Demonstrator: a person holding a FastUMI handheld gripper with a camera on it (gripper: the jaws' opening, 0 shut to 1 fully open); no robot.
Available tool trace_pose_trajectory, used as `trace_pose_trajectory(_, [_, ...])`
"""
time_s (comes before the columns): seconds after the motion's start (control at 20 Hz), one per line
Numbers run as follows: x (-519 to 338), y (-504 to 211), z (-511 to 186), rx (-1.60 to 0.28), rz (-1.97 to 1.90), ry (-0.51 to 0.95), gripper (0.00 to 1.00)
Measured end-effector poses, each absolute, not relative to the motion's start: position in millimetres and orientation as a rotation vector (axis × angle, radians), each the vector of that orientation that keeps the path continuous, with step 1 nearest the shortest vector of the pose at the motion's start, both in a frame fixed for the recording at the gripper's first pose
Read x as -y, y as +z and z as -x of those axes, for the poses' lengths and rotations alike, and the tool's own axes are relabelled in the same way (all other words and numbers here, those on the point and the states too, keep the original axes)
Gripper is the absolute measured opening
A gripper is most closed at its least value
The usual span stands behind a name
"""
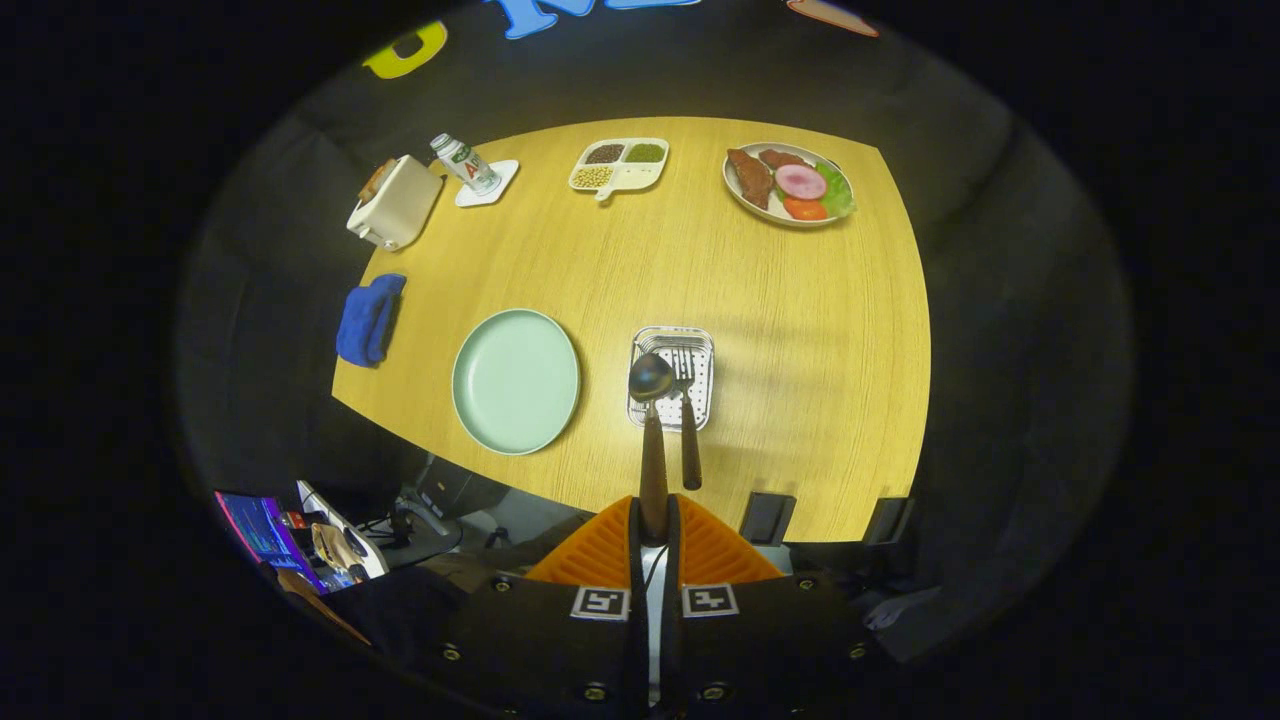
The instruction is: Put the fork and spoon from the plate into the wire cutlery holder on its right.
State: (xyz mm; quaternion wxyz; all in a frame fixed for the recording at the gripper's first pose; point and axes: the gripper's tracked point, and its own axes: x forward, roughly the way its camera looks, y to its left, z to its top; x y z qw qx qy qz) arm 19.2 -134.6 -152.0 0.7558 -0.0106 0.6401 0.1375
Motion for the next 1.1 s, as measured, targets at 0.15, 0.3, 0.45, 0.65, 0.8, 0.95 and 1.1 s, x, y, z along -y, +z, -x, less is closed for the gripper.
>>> trace_pose_trajectory(0.15, [138.7,-165.8,-26.2,-1.429,0.028,0.289,0.05])
trace_pose_trajectory(0.3, [136.8,-177.8,-33.0,-1.46,0.047,0.292,0.05])
trace_pose_trajectory(0.45, [132.0,-188.5,-40.4,-1.487,0.072,0.298,0.05])
trace_pose_trajectory(0.65, [128.3,-198.5,-49.4,-1.505,0.094,0.291,0.05])
trace_pose_trajectory(0.8, [125.7,-203.3,-50.9,-1.516,0.102,0.289,0.05])
trace_pose_trajectory(0.95, [122.7,-207.8,-54.1,-1.507,0.101,0.281,0.07])
trace_pose_trajectory(1.1, [127.6,-202.4,-59.2,-1.47,0.132,0.252,0.13])
